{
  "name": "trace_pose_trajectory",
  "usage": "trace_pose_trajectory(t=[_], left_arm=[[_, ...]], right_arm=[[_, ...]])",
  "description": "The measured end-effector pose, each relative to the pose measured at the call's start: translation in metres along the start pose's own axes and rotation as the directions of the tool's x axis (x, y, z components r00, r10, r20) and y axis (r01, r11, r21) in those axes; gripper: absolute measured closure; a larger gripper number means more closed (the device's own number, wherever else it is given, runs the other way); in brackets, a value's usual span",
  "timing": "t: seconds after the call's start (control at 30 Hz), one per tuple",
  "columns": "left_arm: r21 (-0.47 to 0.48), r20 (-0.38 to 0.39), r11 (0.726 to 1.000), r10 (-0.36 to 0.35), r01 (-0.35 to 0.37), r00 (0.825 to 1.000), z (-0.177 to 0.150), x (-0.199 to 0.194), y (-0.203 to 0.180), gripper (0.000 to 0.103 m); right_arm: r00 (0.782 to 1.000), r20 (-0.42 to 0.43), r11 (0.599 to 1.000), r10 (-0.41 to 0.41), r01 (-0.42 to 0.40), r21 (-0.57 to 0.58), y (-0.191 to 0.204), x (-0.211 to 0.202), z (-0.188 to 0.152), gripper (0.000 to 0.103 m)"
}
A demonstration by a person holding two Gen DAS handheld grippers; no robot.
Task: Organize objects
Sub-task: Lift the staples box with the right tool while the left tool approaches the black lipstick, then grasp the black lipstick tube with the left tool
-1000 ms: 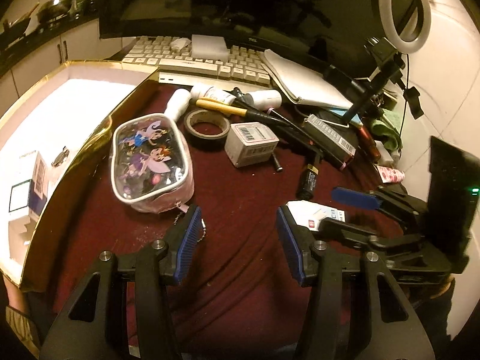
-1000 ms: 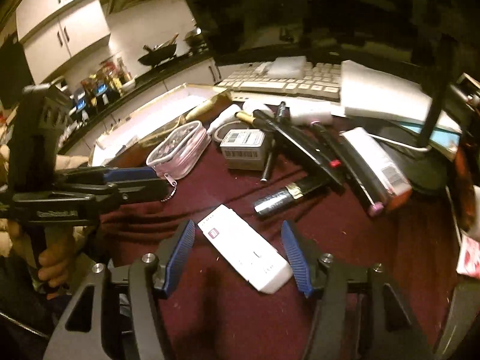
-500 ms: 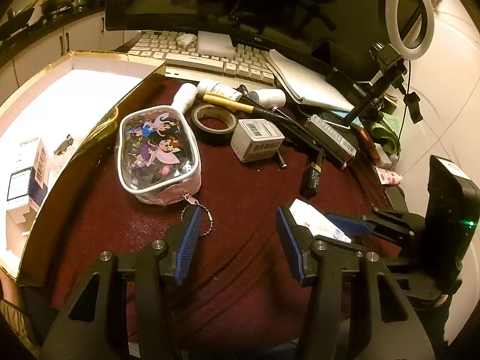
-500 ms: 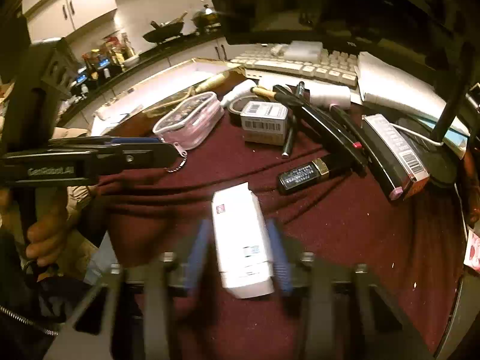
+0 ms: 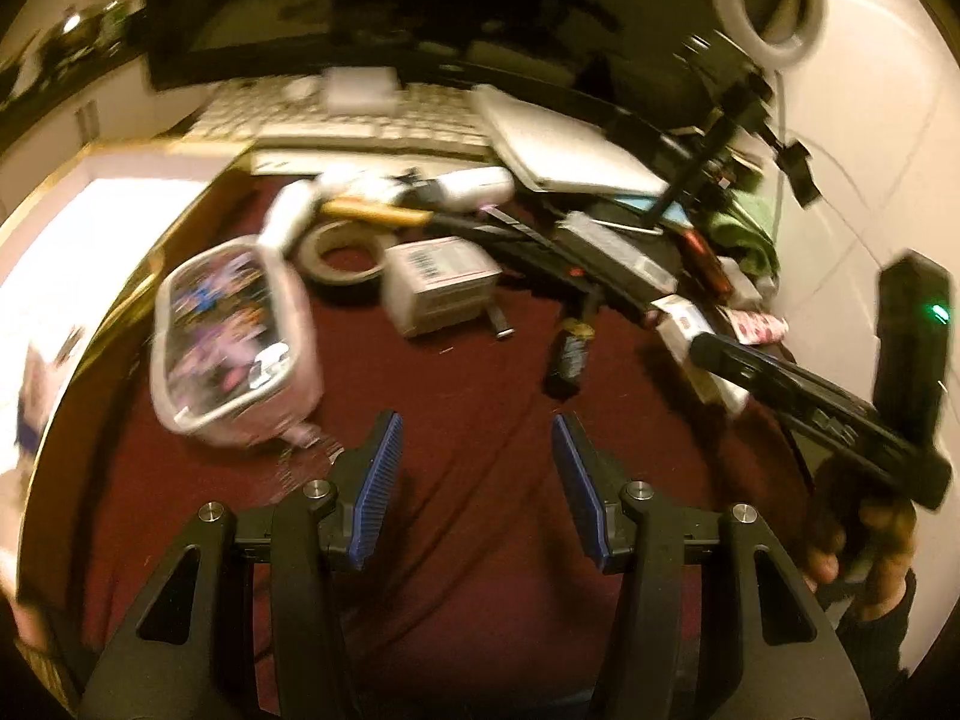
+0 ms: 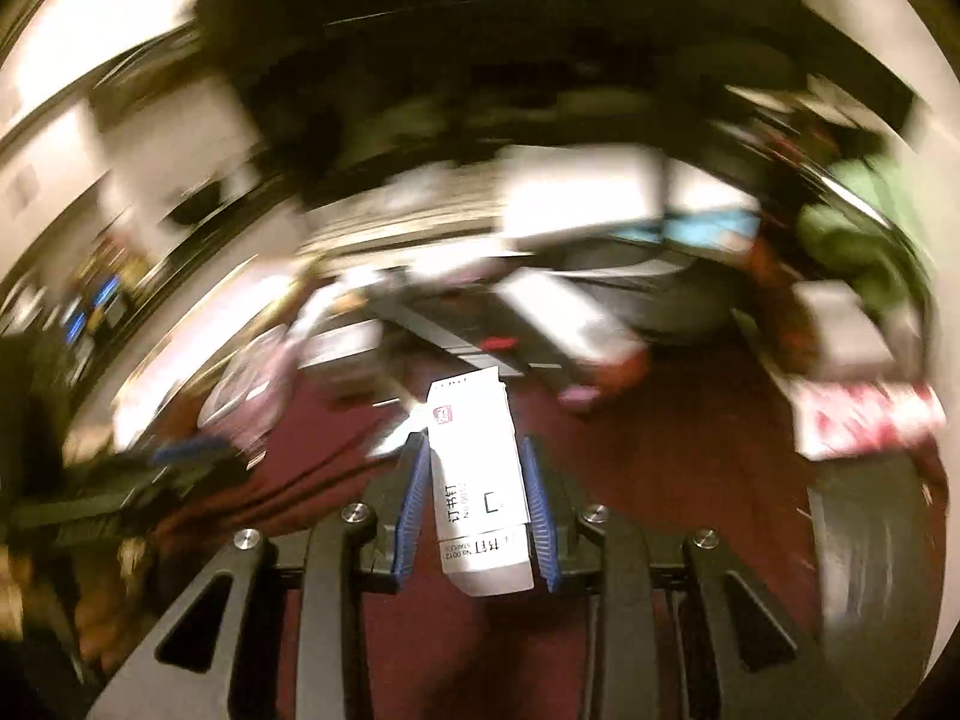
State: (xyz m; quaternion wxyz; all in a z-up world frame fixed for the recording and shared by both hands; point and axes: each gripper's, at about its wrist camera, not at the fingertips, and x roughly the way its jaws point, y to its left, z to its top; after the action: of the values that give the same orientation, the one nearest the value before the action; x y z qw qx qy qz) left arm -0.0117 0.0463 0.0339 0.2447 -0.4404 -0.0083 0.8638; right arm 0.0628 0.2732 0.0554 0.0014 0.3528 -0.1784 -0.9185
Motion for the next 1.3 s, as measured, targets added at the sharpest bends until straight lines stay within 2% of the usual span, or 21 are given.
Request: trace_pose_trajectory(t=[0.1,0.2,0.33,0.47,0.53,0.57,0.63,0.67,0.83,0.93,1.07,1.1,1.2,1.3], left_arm=[[0.044,-0.03,0.998,-0.045,0.046,0.999,0.013,0.015,-0.014,0.051],[0.095,-0.051,0.994,-0.055,0.06,0.997,0.028,0.037,-0.029,0.051],[0.088,-0.101,0.992,-0.078,0.087,0.992,0.044,0.069,-0.039,0.051],[0.114,-0.092,0.993,-0.017,0.027,0.996,0.054,0.083,-0.049,0.052],[0.115,-0.097,0.993,-0.003,0.014,0.995,0.053,0.09,-0.049,0.067],[0.121,-0.109,0.993,0.005,0.008,0.994,0.052,0.094,-0.049,0.068],[0.133,-0.104,0.991,0.002,0.012,0.995,0.049,0.091,-0.048,0.08],[0.14,-0.111,0.99,-0.004,0.019,0.994,0.048,0.09,-0.048,0.081],[0.145,-0.092,0.989,-0.006,0.019,0.996,0.034,0.076,-0.042,0.083],[0.103,-0.085,0.994,-0.015,0.024,0.996,0.023,0.063,-0.032,0.083],[-0.007,-0.013,1.0,-0.029,0.029,0.999,0.014,0.037,-0.004,0.086],[-0.038,0.0,0.999,-0.028,0.028,1.0,0.012,0.03,0.004,0.086],[-0.101,0.061,0.994,-0.026,0.032,0.998,0.009,0.006,0.023,0.086],[-0.126,0.105,0.992,-0.001,0.015,0.994,0.006,-0.014,0.032,0.086]], right_arm=[[0.998,-0.018,0.994,-0.066,0.067,0.088,-0.025,0.007,-0.001,0.072],[0.998,-0.001,0.992,-0.057,0.057,0.115,-0.03,0.007,-0.003,0.072],[0.999,0.005,0.993,-0.053,0.052,0.105,-0.025,0.011,-0.008,0.072],[0.998,0.01,0.994,-0.055,0.054,0.097,-0.024,0.01,-0.008,0.071],[0.998,0.008,0.993,-0.056,0.055,0.1,-0.024,0.012,-0.008,0.071],[0.998,0.007,0.994,-0.057,0.056,0.095,-0.023,0.013,-0.008,0.071],[0.998,0.006,0.995,-0.063,0.063,0.081,-0.021,0.015,-0.008,0.071],[0.998,0.006,0.995,-0.066,0.065,0.077,-0.02,0.015,-0.008,0.071],[0.998,-0.015,0.995,-0.068,0.069,0.077,-0.02,0.02,-0.008,0.071],[0.997,-0.017,0.995,-0.076,0.077,0.069,-0.018,0.02,-0.008,0.071],[0.997,-0.026,0.995,-0.077,0.079,0.067,-0.015,0.022,-0.007,0.071],[0.997,-0.027,0.995,-0.069,0.071,0.075,-0.014,0.022,-0.008,0.071],[0.999,-0.016,0.993,0.04,-0.038,0.113,-0.003,0.018,-0.011,0.072],[0.994,-0.002,0.991,0.11,-0.109,0.073,0.024,0.014,-0.01,0.072]])
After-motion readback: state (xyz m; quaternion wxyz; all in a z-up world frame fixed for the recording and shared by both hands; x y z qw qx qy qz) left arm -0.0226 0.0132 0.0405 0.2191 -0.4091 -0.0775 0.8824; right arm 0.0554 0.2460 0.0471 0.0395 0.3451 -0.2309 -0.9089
